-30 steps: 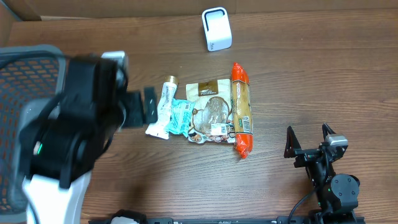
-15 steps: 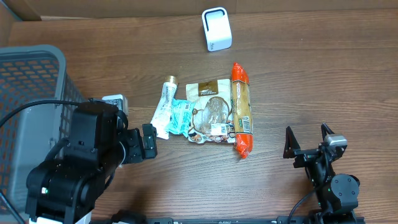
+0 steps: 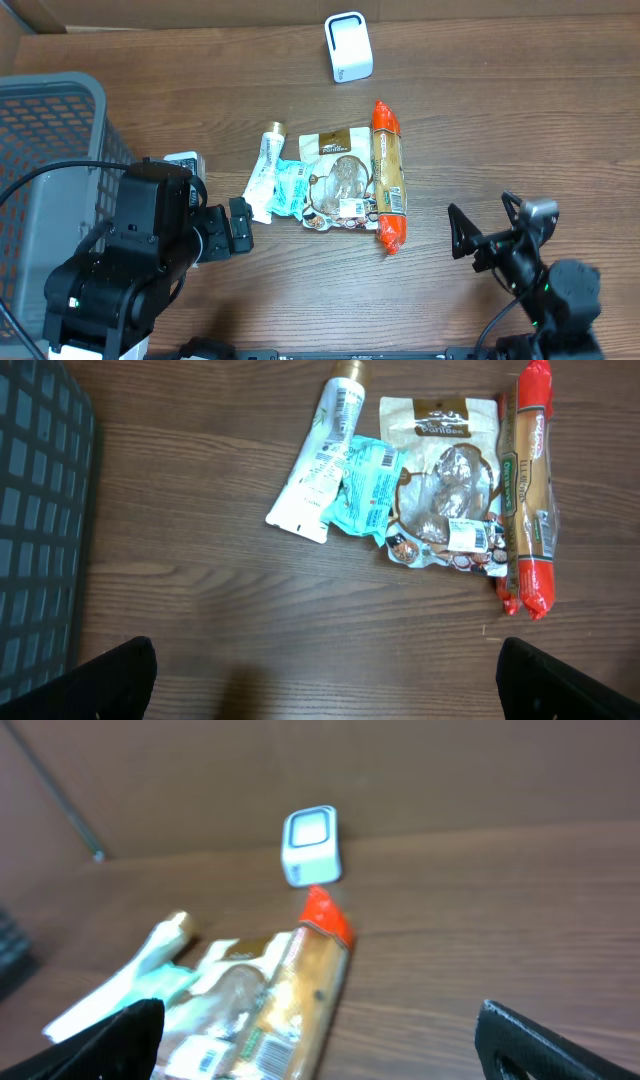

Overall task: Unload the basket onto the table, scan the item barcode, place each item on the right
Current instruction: 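Move the right gripper over the spaghetti pack and lower onto it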

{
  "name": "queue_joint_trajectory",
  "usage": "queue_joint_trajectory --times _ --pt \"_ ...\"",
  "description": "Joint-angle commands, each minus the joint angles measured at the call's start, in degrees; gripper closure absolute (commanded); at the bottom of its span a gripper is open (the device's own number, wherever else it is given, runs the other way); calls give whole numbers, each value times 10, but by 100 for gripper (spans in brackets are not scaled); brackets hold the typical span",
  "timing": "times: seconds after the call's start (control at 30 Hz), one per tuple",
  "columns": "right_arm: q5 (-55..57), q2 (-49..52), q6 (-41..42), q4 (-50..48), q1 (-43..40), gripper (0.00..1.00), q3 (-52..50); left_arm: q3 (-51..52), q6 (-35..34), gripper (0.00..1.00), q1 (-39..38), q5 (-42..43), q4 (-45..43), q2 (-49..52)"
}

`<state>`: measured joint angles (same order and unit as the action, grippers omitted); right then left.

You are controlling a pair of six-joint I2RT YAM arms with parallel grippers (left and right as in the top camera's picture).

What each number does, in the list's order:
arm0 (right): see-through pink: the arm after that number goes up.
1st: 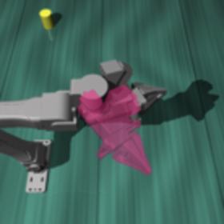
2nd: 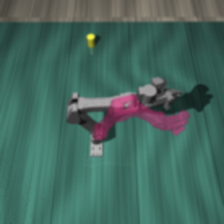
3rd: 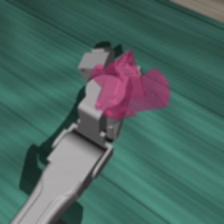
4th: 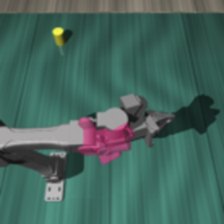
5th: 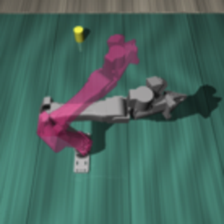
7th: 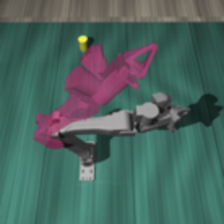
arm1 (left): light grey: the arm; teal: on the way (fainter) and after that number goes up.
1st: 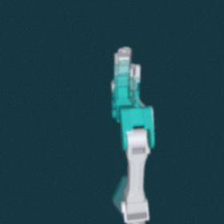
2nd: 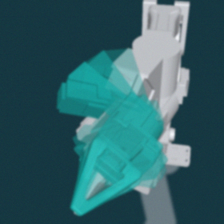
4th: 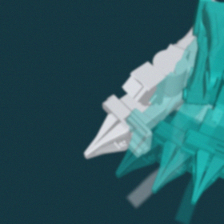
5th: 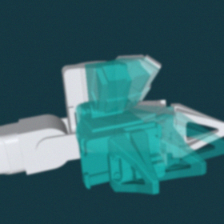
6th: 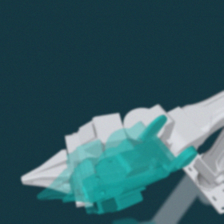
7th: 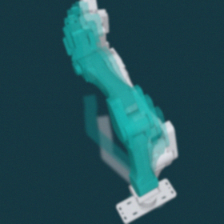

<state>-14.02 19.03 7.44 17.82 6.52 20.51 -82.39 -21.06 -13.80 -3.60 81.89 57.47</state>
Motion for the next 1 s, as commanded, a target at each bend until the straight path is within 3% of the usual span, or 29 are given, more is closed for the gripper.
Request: queue_joint_trajectory --times 0.0,0.3,0.47,0.53,0.97 --pt "-57 96 -2 30 4 0 92 3 -6 0 -4 5 0 4" --pt "-130 393 -2 232 4 0 386 3 -6 0 -4 5 0 21" --pt "-227 492 4 209 4 0 441 3 -6 0 -4 5 0 33" --pt "-245 524 -6 182 10 6 441 3 -6 0 -4 5 0 40" --pt "118 700 1 186 198 7 482 3 -6 0 -4 5 0 84"
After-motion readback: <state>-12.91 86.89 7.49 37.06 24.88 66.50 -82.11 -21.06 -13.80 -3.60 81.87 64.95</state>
